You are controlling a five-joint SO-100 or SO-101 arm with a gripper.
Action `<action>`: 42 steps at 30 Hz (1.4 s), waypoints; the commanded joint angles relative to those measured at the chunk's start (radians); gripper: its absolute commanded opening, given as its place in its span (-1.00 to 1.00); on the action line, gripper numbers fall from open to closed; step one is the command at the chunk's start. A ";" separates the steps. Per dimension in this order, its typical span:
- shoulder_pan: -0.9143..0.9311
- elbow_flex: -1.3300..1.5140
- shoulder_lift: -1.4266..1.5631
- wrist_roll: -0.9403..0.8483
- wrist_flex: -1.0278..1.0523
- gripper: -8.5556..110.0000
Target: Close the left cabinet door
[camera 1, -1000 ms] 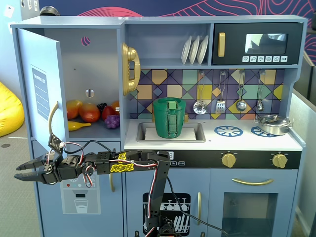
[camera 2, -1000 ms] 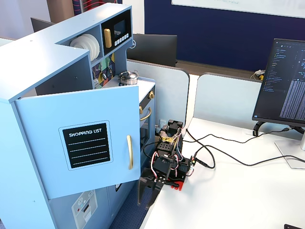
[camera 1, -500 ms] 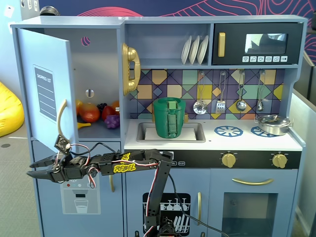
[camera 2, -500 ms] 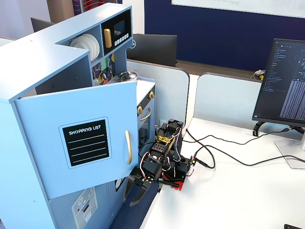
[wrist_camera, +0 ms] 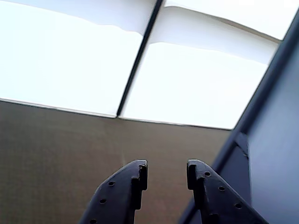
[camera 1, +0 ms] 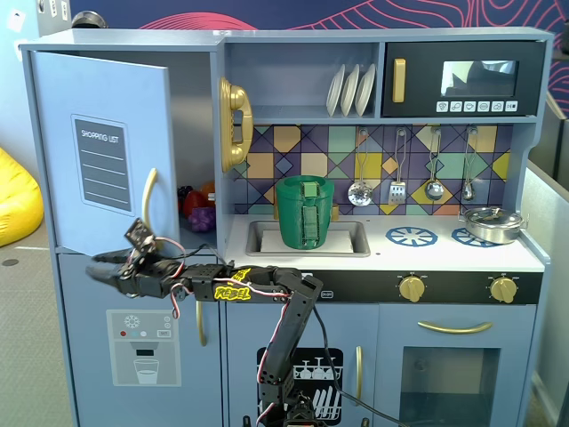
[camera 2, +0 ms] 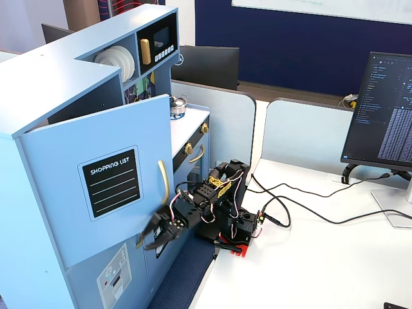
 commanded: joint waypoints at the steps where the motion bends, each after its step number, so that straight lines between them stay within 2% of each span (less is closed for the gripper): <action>1: 0.097 -0.006 0.075 0.021 -0.037 -0.86; 16: 0.385 -0.002 0.123 0.092 -0.009 -0.86; 27: 0.387 0.035 0.183 0.098 0.025 -0.86; 31: 0.354 0.179 0.371 0.129 0.153 -0.86; 34: 0.400 0.327 0.541 0.149 0.272 -0.86; 38: 0.566 0.457 0.716 0.210 0.540 -0.86; 42: 0.818 0.606 0.818 0.181 0.758 -0.86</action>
